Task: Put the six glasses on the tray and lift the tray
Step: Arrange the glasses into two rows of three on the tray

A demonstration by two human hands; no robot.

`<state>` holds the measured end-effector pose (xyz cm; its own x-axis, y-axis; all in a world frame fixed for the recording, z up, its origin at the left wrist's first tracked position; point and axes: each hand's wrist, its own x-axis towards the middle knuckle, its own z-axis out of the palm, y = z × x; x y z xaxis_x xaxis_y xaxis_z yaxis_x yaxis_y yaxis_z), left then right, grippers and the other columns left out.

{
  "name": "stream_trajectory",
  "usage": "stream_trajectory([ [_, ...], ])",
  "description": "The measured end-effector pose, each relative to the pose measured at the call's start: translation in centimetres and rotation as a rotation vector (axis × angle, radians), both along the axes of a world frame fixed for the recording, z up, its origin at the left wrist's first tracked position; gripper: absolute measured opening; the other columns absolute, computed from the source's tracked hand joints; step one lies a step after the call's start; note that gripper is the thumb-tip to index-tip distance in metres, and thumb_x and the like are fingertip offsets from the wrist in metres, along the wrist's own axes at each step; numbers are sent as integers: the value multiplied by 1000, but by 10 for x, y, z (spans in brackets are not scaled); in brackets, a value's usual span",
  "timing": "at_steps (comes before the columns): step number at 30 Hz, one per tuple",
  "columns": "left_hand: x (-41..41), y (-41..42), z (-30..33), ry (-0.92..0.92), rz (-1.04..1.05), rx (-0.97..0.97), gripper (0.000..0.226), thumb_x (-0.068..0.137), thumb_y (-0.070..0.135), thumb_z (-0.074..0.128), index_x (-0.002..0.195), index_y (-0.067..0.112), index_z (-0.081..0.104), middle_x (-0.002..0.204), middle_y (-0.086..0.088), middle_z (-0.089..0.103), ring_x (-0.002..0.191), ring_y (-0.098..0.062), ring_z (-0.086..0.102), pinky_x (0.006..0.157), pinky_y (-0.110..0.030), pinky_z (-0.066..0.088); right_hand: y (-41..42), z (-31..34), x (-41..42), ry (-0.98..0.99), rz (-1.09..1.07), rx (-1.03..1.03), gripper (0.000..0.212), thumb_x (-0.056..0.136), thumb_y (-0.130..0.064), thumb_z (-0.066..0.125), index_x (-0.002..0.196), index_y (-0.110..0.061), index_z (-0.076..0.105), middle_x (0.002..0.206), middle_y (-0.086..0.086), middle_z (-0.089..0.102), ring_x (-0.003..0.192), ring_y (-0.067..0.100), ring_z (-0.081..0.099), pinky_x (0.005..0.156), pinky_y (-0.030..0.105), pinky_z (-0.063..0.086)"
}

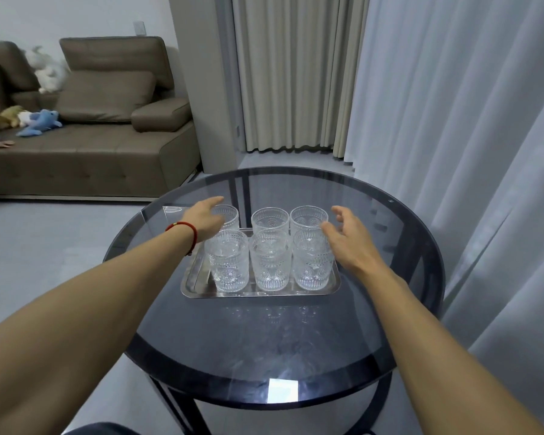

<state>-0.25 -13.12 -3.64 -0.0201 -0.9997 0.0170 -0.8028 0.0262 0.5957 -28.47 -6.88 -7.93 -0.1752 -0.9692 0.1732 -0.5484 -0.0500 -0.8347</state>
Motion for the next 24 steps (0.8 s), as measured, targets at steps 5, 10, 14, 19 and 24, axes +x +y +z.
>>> stream_trajectory([
  [5,-10,0,2,-7,-30,42,65,92,13,57,152,16,32,158,-8,36,145,-28,35,119,-44,31,-2,-3,2,23,7,10,56,102,-36,51,153,-19,36,156,8,39,135,22,46,110,39,37],
  [10,-17,0,0,44,-46,33,70,92,12,59,154,20,28,158,-11,35,142,-32,37,114,-47,37,-3,-5,1,28,9,24,57,101,-39,51,153,-20,36,156,7,40,136,21,45,110,40,38],
  [14,-17,-1,0,53,-25,18,69,90,13,60,152,20,32,153,-14,41,134,-33,47,105,-42,45,-3,-6,1,38,17,36,58,101,-40,50,153,-20,36,155,8,41,137,23,45,113,44,38],
  [19,-18,1,-1,32,-13,18,62,89,15,61,148,14,40,151,-12,45,137,-30,44,112,-45,40,-2,-7,2,37,34,51,59,101,-41,49,155,-21,34,156,8,39,138,24,45,113,48,39],
  [24,-19,1,-2,44,-10,12,60,90,16,60,147,13,40,151,-12,45,137,-30,44,111,-44,40,-2,-8,3,29,40,61,60,101,-40,49,155,-21,32,158,8,38,139,25,45,113,49,39],
])
